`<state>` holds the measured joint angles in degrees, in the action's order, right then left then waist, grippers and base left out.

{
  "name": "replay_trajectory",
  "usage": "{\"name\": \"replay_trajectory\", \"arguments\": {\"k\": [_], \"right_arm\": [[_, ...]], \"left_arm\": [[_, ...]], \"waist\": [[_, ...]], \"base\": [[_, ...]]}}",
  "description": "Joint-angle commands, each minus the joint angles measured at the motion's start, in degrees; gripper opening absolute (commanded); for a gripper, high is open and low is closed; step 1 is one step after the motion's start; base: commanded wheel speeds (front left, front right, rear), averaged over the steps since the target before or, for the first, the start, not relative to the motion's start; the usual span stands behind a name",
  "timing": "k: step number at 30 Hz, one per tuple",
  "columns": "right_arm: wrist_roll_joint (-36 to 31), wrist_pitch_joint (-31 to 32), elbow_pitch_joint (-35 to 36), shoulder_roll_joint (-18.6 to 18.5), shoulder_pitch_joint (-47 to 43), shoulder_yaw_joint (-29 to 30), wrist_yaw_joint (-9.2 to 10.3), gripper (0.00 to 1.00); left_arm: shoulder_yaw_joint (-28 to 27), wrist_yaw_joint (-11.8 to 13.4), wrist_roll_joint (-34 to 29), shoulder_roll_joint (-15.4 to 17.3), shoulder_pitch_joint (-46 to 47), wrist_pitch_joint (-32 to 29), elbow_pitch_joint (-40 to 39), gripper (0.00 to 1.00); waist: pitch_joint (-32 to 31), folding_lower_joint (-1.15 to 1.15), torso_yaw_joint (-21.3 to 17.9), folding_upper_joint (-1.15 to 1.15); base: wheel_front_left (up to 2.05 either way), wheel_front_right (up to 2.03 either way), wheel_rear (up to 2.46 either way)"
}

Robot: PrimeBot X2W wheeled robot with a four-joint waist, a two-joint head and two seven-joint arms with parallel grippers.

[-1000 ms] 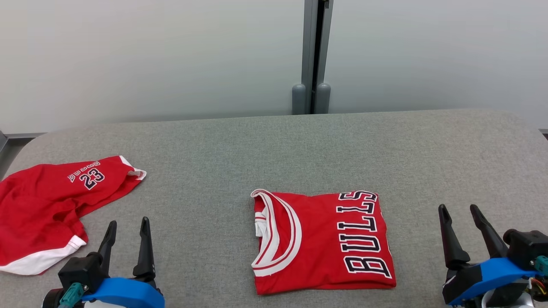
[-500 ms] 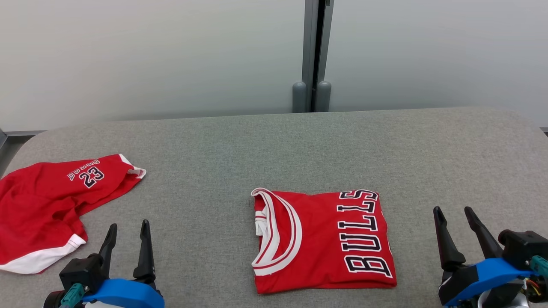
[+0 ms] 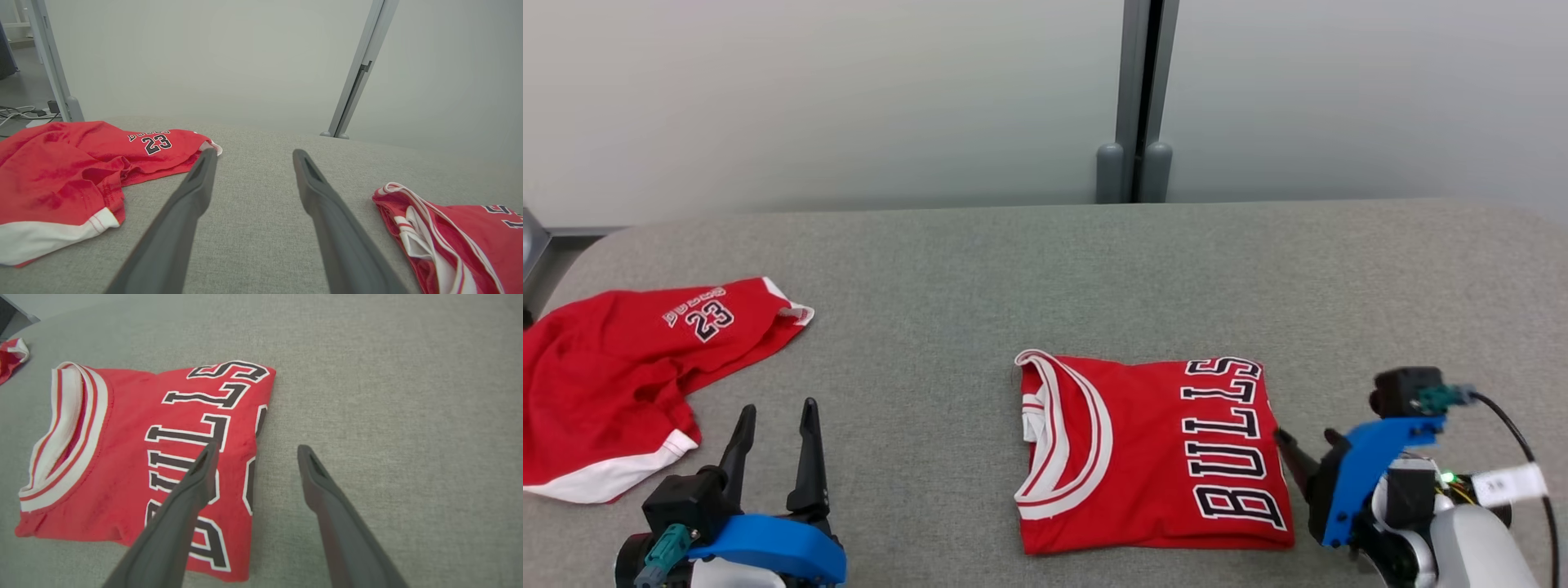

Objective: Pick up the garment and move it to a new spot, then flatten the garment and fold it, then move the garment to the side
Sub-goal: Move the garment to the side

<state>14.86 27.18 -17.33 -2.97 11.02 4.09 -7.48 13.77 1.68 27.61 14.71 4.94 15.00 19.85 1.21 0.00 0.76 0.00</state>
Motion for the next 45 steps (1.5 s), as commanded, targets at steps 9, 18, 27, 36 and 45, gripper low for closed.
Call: {"name": "replay_trajectory", "arguments": {"k": [9, 18, 27, 36, 45], "right_arm": [[-1.3, 9.4, -13.6, 0.0, 9.9, 1.1, -0.03, 1.00], [-6.1, 8.5, -13.7, -0.4, 13.5, -4.8, -0.03, 0.00], [-6.1, 6.9, -5.4, -16.9, 24.3, -19.5, 0.02, 0.00], [-3.4, 0.9, -6.7, -30.6, 33.1, -22.2, 0.00, 0.00], [-8.1, -11.0, -13.4, -32.6, 36.9, -17.1, 0.00, 0.00]], "left_arm": [[0.9, -1.2, -1.1, -1.3, 3.2, 0.2, -0.3, 1.00], [-0.4, -1.5, -1.7, -1.8, 3.5, 0.2, -0.5, 1.00], [-2.2, -2.5, -2.7, -1.3, 5.8, 0.2, -4.4, 1.00], [-2.0, -2.4, -5.1, 1.7, 11.6, -1.1, -9.8, 1.00], [-1.6, -2.1, -6.9, 5.2, 13.3, -3.7, -16.2, 1.00]], "waist": [[4.5, 0.00, 4.7, 0.00], [6.3, 0.00, 3.7, 0.00], [11.9, 0.00, -4.4, 0.00], [21.2, 0.00, -12.6, 0.00], [26.8, 0.00, -16.0, 0.00]], "base": [[0.00, 0.00, 0.00], [0.00, 0.00, 0.00], [0.00, 0.00, 0.00], [0.00, 0.00, 0.00], [0.00, 0.00, 0.00]]}}
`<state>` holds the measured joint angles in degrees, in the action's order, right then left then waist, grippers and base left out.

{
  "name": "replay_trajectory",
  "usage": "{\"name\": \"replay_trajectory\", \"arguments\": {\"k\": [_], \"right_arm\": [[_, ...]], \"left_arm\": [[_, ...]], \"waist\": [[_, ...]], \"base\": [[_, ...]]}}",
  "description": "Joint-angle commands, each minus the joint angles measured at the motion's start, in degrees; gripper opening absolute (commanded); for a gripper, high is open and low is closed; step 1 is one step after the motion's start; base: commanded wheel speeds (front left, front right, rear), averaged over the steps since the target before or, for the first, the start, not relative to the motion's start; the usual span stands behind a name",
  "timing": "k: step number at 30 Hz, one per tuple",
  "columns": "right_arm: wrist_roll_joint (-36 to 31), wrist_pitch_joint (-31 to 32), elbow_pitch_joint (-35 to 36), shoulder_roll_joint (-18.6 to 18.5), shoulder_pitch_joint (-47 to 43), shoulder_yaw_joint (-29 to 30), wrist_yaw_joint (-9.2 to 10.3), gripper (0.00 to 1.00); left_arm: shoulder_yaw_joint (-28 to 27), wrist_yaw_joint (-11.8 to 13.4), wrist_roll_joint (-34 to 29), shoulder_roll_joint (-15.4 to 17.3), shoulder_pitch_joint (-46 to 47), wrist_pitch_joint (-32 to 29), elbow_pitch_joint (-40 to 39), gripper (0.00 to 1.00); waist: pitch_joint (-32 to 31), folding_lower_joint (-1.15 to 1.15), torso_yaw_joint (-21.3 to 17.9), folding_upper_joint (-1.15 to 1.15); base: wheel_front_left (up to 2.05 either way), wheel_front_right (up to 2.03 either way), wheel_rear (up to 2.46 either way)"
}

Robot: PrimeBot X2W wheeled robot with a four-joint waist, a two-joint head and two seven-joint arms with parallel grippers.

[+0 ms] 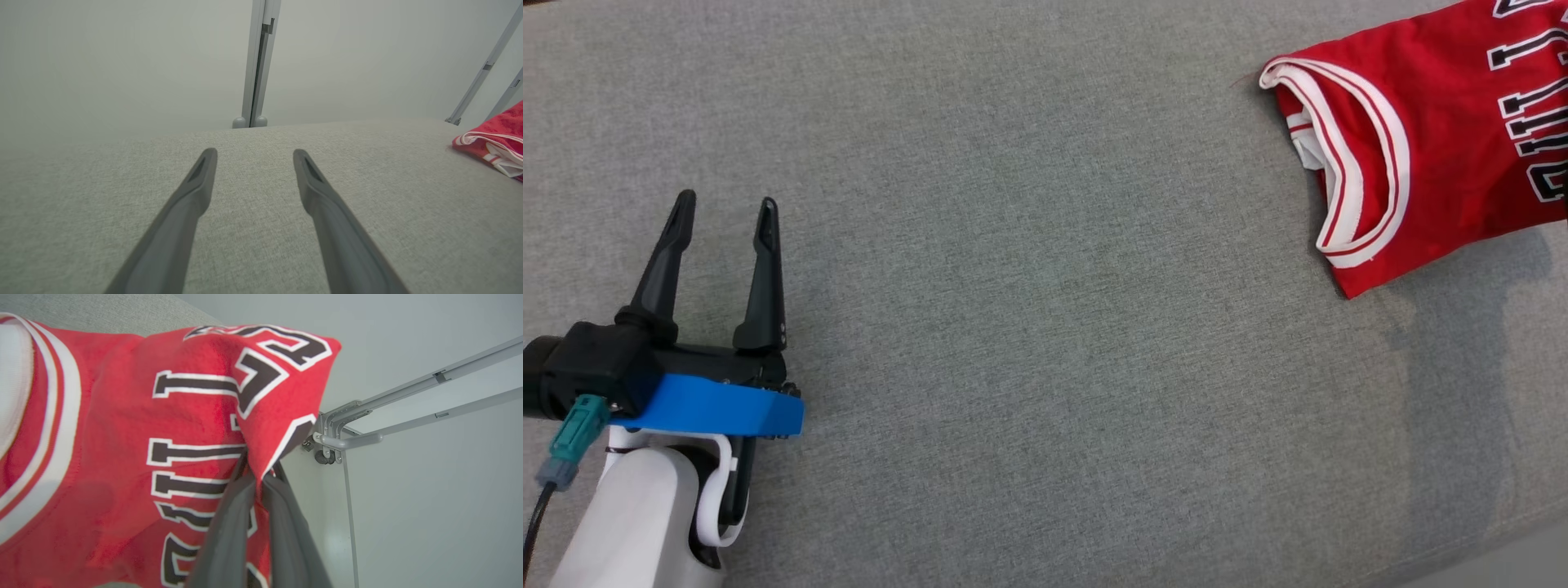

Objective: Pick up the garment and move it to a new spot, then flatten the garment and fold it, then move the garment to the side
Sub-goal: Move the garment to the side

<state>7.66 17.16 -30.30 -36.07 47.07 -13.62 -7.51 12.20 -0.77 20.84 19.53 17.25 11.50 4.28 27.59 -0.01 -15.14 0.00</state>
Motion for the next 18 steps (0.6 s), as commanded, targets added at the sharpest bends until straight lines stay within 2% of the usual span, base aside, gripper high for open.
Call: {"name": "replay_trajectory", "arguments": {"k": [1, 5, 6, 9, 10, 11, 12, 18], "right_arm": [[-1.6, -2.0, -0.8, 0.9, 1.0, 1.3, 0.03, 0.00], [-4.3, -5.8, -2.9, 1.8, 1.9, 2.9, 0.04, 0.00], [-4.7, -6.6, -3.5, 2.1, 2.0, 3.2, 0.04, 0.12], [-6.3, -8.2, -4.8, 3.2, 2.0, 4.1, 0.04, 0.20], [-6.5, -8.8, -5.0, 3.7, 1.9, 4.4, 0.04, 0.35], [-6.9, -9.2, -5.3, 4.2, 1.6, 4.5, 0.04, 0.85], [-7.2, -9.5, -6.1, 4.7, 1.1, 5.3, 0.04, 1.00], [-6.6, -12.2, -6.2, 6.0, -1.7, 6.6, 0.02, 1.00]], "left_arm": [[-0.3, 0.4, -0.3, 1.0, 0.9, -0.6, -1.1, 1.00], [-0.8, 0.9, -0.3, 2.1, 0.4, -1.7, -2.8, 1.00], [-0.9, 0.8, -0.2, 2.3, 0.3, -1.9, -3.0, 1.00], [-0.8, 0.9, 0.0, 2.5, 0.2, -2.2, -3.3, 1.00], [-0.6, 0.9, 0.1, 2.5, 0.0, -2.2, -3.2, 1.00], [-0.4, 0.9, 0.2, 2.3, -0.2, -2.2, -3.0, 1.00], [0.0, 1.0, 0.4, 1.9, -0.6, -2.0, -2.5, 1.00], [0.7, 1.0, 1.3, 0.1, -2.0, -0.4, 0.2, 1.00]], "waist": [[0.8, 0.01, -0.4, 0.00], [1.6, 0.01, -1.1, 0.00], [1.7, 0.01, -1.1, 0.00], [1.3, 0.01, -1.1, 0.00], [1.0, 0.01, -1.0, 0.00], [0.6, 0.01, -0.9, 0.00], [-0.3, 0.01, -0.4, 0.00], [-4.8, 0.01, 2.0, 0.00]], "base": [[0.00, 0.00, 0.00], [0.00, 0.00, 0.00], [0.00, 0.00, 0.00], [0.00, 0.00, 0.00], [0.00, 0.00, 0.00], [0.00, 0.00, 0.00], [0.00, 0.00, 0.00], [0.00, 0.00, 0.00]]}}
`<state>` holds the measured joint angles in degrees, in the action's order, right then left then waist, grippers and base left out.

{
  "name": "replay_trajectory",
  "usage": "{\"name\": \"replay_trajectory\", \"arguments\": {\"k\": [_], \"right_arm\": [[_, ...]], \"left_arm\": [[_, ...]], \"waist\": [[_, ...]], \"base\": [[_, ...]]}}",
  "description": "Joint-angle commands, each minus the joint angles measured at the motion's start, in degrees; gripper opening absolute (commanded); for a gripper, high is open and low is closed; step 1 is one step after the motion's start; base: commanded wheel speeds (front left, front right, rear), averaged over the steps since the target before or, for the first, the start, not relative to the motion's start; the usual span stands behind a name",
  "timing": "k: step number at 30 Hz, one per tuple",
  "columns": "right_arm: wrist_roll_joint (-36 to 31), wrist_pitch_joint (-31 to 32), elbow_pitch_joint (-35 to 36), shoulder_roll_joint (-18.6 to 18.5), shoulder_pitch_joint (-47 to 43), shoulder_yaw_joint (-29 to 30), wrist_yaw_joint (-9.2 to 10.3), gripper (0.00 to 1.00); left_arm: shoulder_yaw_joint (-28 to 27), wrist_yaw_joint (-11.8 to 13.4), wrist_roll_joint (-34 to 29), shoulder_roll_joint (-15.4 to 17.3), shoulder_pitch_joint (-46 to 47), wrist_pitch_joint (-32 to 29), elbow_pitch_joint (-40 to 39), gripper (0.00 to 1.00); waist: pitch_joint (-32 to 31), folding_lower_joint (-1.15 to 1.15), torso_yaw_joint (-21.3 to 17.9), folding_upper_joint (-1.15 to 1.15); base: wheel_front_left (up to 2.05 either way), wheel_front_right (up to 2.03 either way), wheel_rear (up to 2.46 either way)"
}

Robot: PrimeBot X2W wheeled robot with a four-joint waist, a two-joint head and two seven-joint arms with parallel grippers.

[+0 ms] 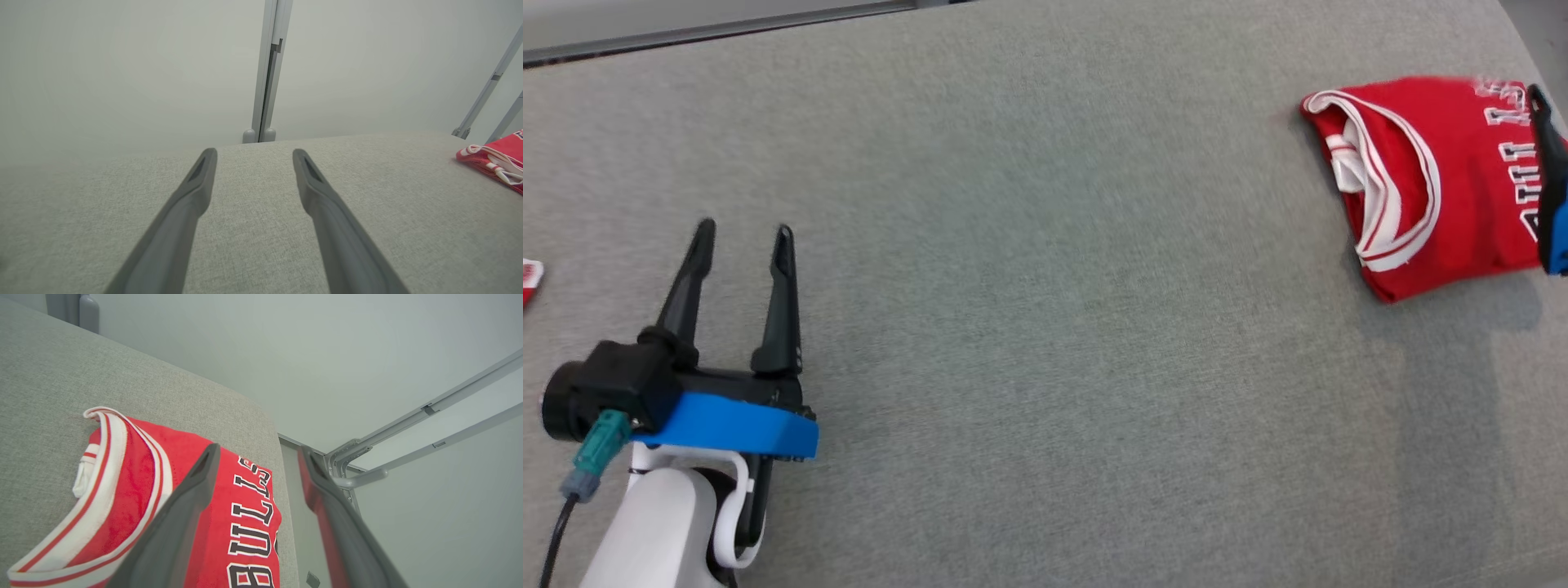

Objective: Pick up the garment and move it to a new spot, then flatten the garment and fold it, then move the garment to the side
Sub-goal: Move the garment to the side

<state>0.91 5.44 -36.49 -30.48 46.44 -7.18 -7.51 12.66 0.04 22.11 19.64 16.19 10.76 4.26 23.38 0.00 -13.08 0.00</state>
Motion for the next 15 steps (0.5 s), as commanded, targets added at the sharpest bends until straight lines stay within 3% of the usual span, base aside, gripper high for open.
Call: {"name": "replay_trajectory", "arguments": {"k": [1, 9, 15], "right_arm": [[0.5, -1.3, 0.6, 0.6, -1.8, 0.3, 0.02, 1.00], [7.1, -5.6, 10.1, 4.5, -16.1, 3.0, 0.02, 1.00], [9.5, -5.4, 23.9, 11.9, -30.7, 7.9, 0.02, 1.00]], "left_arm": [[0.2, 0.3, 0.3, -0.4, -1.4, 0.6, 0.9, 1.00], [0.5, 0.3, 2.0, -3.5, -5.3, 3.2, 7.4, 1.00], [-0.5, 0.4, 2.4, -4.7, -8.9, 4.1, 10.3, 1.00]], "waist": [[-1.6, 0.00, 0.5, 0.00], [-11.5, 0.00, 7.3, 0.00], [-16.3, 0.00, 10.9, 0.00]], "base": [[0.00, 0.00, 0.00], [0.00, 0.00, 0.00], [0.00, 0.00, 0.00]]}}
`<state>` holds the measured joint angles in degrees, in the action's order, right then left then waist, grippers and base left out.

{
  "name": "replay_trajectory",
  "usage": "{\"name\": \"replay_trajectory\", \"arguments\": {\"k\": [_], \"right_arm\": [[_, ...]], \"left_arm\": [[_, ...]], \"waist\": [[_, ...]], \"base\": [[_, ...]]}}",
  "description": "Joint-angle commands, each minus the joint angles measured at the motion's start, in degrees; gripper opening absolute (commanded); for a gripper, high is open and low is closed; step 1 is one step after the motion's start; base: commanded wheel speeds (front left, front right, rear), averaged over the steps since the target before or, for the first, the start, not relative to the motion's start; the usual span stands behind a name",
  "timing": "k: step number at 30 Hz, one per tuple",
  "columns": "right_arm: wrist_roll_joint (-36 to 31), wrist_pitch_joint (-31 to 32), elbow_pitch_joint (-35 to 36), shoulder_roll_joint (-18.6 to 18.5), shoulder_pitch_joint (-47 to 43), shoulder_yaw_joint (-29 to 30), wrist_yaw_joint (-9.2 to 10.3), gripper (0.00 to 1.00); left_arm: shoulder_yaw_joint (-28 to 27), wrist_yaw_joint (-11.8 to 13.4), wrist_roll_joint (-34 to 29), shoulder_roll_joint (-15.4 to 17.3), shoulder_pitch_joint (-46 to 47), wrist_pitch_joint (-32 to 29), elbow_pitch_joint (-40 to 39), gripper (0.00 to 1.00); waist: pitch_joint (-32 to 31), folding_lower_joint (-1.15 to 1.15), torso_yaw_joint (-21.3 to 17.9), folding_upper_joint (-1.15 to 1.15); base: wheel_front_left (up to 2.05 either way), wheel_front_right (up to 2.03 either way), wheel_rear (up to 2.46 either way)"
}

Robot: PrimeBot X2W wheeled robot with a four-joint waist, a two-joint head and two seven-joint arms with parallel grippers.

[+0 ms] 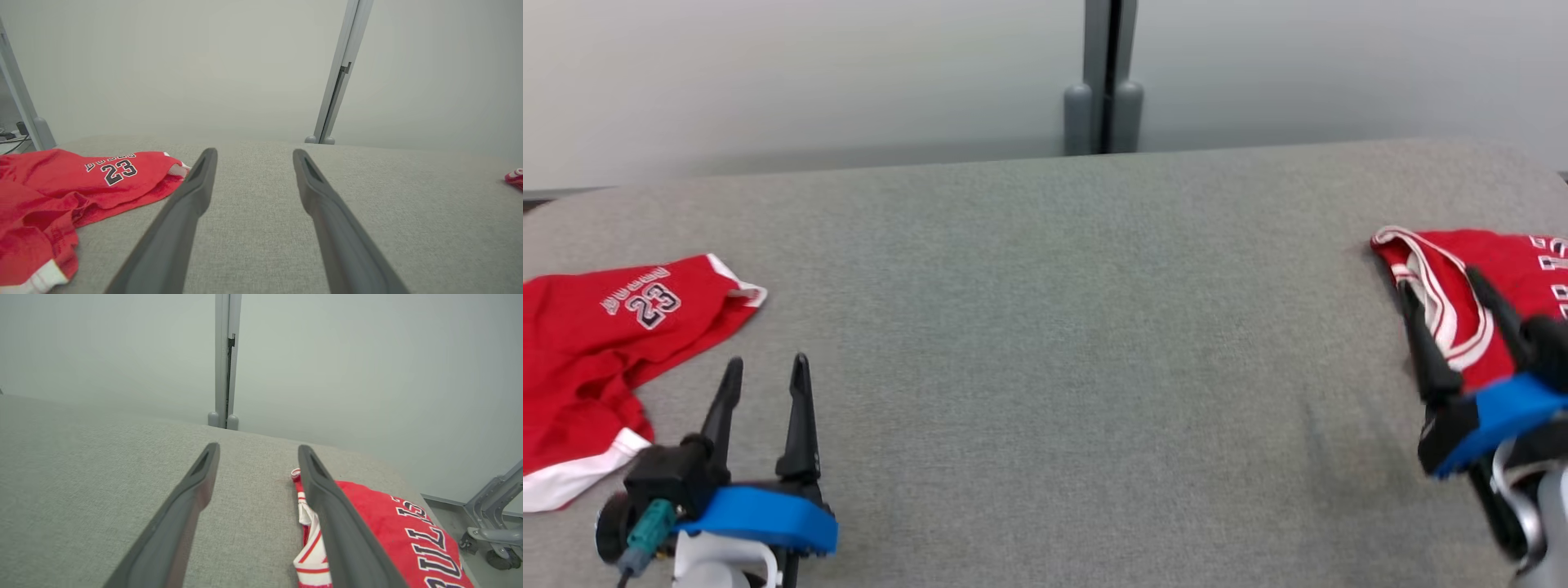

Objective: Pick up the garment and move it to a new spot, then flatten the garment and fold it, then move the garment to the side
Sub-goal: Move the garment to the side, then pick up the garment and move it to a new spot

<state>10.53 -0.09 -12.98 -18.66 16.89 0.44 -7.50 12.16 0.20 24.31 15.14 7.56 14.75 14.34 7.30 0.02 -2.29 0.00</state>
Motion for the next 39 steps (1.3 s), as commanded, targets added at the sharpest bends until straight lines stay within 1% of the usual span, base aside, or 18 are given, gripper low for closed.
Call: {"name": "replay_trajectory", "arguments": {"k": [1, 5, 10, 13, 19, 25, 28, 32, 34, 39], "right_arm": [[0.2, 0.0, 1.9, 1.4, -3.0, 1.3, 0.01, 1.00], [0.2, -0.7, 6.0, 6.3, -9.4, 3.0, 0.00, 1.00], [0.4, -1.8, 7.7, 10.4, -14.9, 3.8, 0.00, 1.00], [0.6, -1.7, 7.7, 11.8, -16.6, 3.8, 0.00, 1.00], [-0.2, -1.1, 8.4, 13.0, -17.8, 3.2, 0.00, 1.00], [-1.8, 0.5, 10.0, 14.1, -19.0, 4.2, 0.00, 1.00], [-1.6, 0.1, 9.7, 14.2, -19.1, 4.5, 0.00, 1.00], [-0.3, -0.9, 8.2, 13.4, -18.7, 4.1, 0.00, 1.00], [-0.1, -1.3, 7.4, 13.2, -18.2, 3.8, 0.00, 1.00], [0.6, -2.4, 6.5, 12.9, -17.3, 3.1, 0.00, 1.00]], "left_arm": [[-0.1, 0.1, 0.3, -0.4, -1.0, 0.2, 0.7, 1.00], [-0.9, -0.3, 0.2, -1.1, -3.0, 0.4, 2.1, 1.00], [-1.5, -0.7, -0.2, -2.2, -5.2, 0.5, 3.3, 1.00], [-1.9, -0.8, -0.6, -2.6, -6.2, 0.5, 3.6, 1.00], [-2.8, -1.2, -1.3, -3.1, -7.1, 0.5, 4.1, 1.00], [-3.1, -1.7, -1.6, -3.8, -6.9, 0.5, 4.6, 1.00], [-3.1, -1.6, -1.8, -3.9, -6.7, 0.5, 4.7, 1.00], [-3.4, -1.8, -2.3, -3.4, -6.2, 0.5, 4.7, 1.00], [-3.6, -2.0, -2.2, -3.3, -6.0, 0.5, 4.7, 1.00], [-3.5, -2.3, -2.7, -3.3, -5.0, 0.5, 4.9, 1.00]], "waist": [[-1.0, -0.02, 0.5, 0.00], [-3.5, -0.02, 1.5, 0.00], [-6.5, -0.02, 2.0, 0.00], [-7.3, -0.02, 1.6, 0.00], [-7.6, -0.02, 0.8, 0.00], [-7.8, -0.02, 1.4, 0.00], [-7.9, -0.02, 2.8, 0.00], [-7.8, -0.02, 5.9, 0.00], [-7.8, -0.02, 8.1, 0.00], [-7.7, -0.02, 14.8, 0.00]], "base": [[0.00, 0.00, 0.00], [0.00, 0.00, 0.00], [0.00, 0.00, 0.00], [0.00, 0.00, 0.00], [0.00, 0.00, 0.00], [0.00, 0.00, 0.00], [0.00, 0.00, 0.00], [0.00, 0.00, 0.00], [0.00, 0.00, 0.00], [0.00, 0.00, 0.00]]}}
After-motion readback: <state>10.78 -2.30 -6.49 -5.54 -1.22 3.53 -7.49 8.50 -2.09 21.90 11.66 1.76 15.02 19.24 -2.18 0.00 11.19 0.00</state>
